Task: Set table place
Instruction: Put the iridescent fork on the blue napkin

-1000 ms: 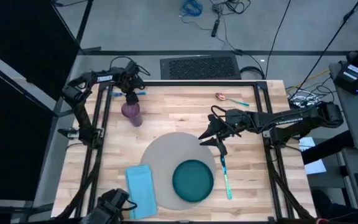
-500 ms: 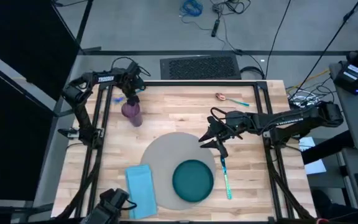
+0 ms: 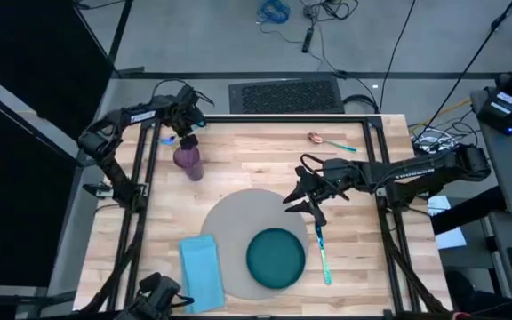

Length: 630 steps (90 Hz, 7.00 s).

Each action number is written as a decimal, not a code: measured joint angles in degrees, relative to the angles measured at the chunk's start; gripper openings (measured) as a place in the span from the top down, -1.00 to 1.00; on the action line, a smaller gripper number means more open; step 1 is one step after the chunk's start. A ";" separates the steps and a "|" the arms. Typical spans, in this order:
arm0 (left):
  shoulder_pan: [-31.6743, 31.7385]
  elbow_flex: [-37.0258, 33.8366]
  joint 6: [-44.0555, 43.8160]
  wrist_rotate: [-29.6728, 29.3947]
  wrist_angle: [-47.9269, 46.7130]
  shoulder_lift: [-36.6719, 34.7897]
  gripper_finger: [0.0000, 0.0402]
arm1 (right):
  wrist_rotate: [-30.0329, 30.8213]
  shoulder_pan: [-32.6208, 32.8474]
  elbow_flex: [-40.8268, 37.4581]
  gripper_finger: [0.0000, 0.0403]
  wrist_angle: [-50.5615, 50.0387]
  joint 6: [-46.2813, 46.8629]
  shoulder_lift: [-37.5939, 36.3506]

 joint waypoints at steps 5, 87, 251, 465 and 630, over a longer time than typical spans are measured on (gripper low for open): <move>-0.60 0.00 0.04 -0.02 -0.05 -2.38 1.00 | 0.00 0.00 0.00 0.42 0.01 0.00 0.00; -21.07 0.23 -17.06 17.14 4.26 -43.14 1.00 | 6.81 -2.14 0.00 0.42 3.52 -3.72 0.02; -40.19 -38.25 -35.57 -8.76 32.23 -72.40 1.00 | 10.36 1.38 0.00 0.42 14.12 1.09 0.37; -66.20 24.76 13.86 -20.87 -17.17 -1.63 1.00 | -11.53 -10.12 4.07 0.42 27.43 47.84 19.30; -65.96 25.89 22.68 -21.90 -7.48 2.19 1.00 | -6.97 -7.37 4.02 0.97 19.47 36.02 19.50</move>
